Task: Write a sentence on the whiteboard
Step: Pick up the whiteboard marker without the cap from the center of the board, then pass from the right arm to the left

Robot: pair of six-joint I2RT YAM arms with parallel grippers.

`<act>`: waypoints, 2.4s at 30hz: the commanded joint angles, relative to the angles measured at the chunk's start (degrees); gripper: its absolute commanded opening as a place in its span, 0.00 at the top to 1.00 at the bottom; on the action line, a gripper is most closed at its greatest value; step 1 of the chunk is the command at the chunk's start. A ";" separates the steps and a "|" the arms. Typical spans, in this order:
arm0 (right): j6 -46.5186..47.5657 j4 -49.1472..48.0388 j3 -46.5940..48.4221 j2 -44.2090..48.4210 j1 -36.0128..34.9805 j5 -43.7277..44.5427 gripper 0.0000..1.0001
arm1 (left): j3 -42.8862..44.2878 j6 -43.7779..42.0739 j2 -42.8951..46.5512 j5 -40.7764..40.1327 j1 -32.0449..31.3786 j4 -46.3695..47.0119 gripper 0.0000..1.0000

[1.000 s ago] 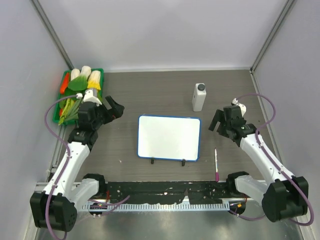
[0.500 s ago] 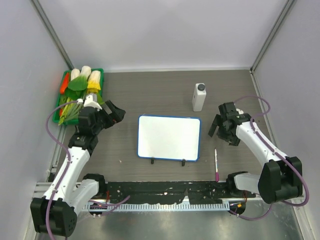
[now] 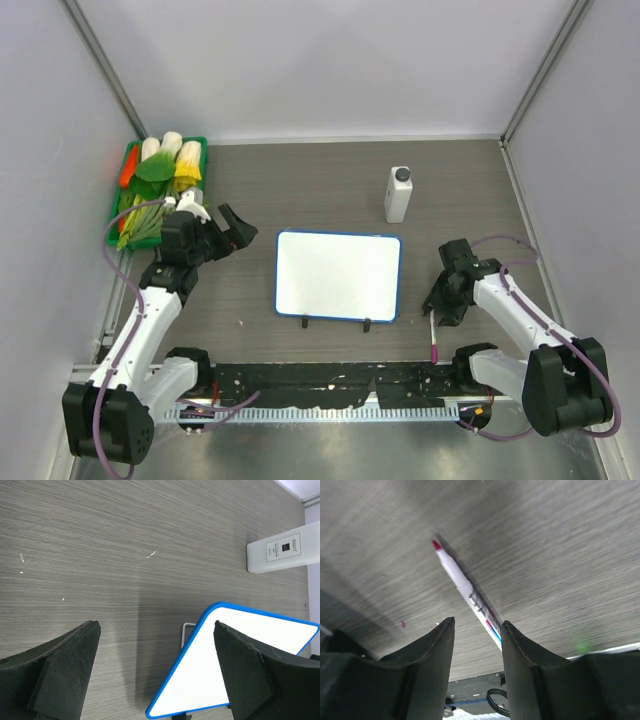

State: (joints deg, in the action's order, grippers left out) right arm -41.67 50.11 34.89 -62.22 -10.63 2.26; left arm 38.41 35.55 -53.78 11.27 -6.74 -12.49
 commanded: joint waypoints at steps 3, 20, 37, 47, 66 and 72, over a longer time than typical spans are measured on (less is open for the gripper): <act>-2.89 -3.61 -3.87 -0.01 0.26 -0.26 0.51 | 2.98 -0.31 0.25 2.79 -0.02 -0.08 0.00; -0.43 -13.11 -1.17 -9.24 0.17 4.58 0.99 | 5.09 -1.80 -0.71 1.48 -0.02 -3.85 0.00; 12.31 -7.30 29.07 -2.47 -0.09 14.71 0.99 | 10.80 -5.49 -0.71 13.95 -0.20 -6.23 0.00; 9.25 -22.84 30.24 3.68 -3.25 -11.90 0.99 | 19.93 -6.28 -6.15 17.64 -12.67 -3.51 0.02; -7.63 -51.50 22.94 -1.50 -17.67 -20.37 0.99 | 31.19 -4.96 -23.39 24.86 -30.52 3.52 0.26; -8.43 -52.30 21.71 -1.77 -18.19 -20.81 0.99 | 31.02 -3.65 -24.44 24.42 -30.79 6.16 0.40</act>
State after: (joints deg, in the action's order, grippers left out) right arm -48.47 2.26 57.08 -63.81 -28.36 -17.28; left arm 66.63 31.18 -78.41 34.59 -37.41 -11.25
